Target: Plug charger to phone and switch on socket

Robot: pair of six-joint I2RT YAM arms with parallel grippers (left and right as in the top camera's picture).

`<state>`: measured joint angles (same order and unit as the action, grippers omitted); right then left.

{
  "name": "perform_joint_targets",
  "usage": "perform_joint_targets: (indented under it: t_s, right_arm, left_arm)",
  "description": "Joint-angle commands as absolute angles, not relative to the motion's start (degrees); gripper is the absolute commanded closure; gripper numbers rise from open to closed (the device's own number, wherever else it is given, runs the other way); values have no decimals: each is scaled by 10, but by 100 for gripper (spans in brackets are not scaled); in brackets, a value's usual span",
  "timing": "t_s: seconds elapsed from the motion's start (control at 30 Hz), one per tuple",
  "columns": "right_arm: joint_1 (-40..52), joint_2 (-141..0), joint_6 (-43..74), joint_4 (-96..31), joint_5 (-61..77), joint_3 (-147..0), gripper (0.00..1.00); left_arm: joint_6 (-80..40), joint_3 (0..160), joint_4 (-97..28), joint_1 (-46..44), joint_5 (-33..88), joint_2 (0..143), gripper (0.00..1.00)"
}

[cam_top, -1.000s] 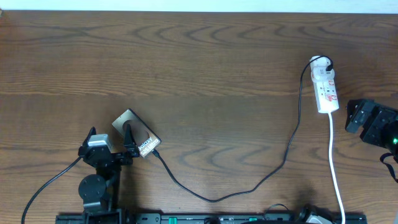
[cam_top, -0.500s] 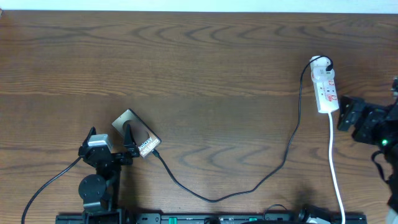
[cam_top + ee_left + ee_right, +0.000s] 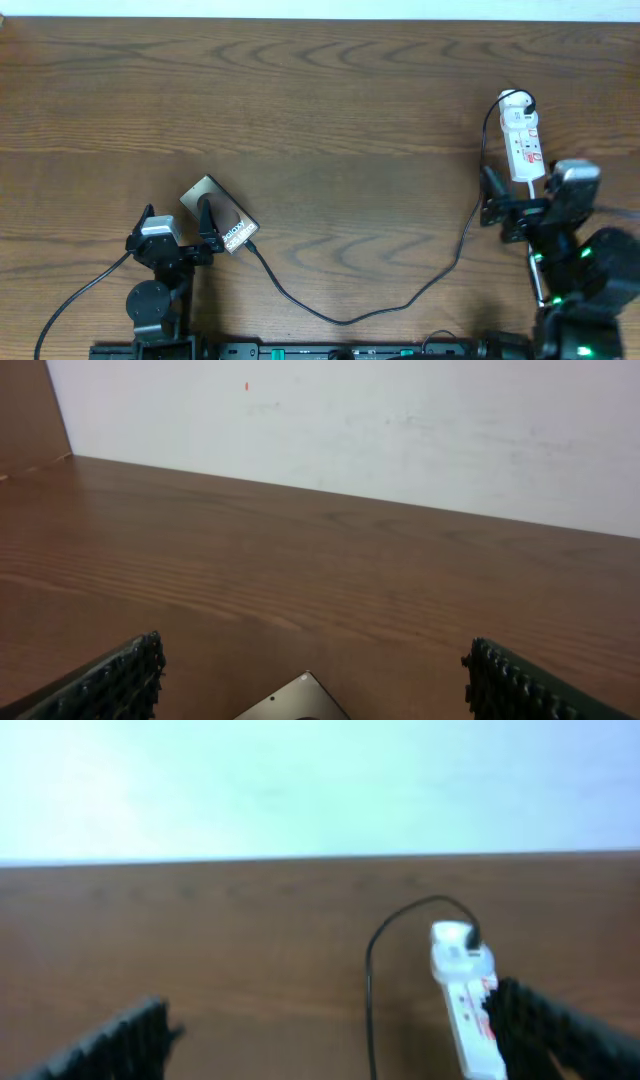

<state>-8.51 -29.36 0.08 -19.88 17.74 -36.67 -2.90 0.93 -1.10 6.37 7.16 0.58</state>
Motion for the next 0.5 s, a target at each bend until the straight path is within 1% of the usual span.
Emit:
perform_joint_targets:
  t_s: [0.0,0.1,0.23,0.4,0.47]
  right_arm:
    - [-58,-240,4,-117,191,-278,1]
    - [-35,-178,4,4,190,-190,1]
    - [-25,-105,4,99,190,-112,1]
    - [-25,-16,4,120,188,-50,1]
    - [-25,-3,4,128,183,-33,1]
  left_arm:
    - [-22,3,-35,67,84,2,6]
    - [-22,3,-34,67,84,2,6]
    - [-22,3,-35,67,84,2,6]
    - [-22,3,-35,67,84,2,6]
    - [-22,3,-35,67,84,2,6]
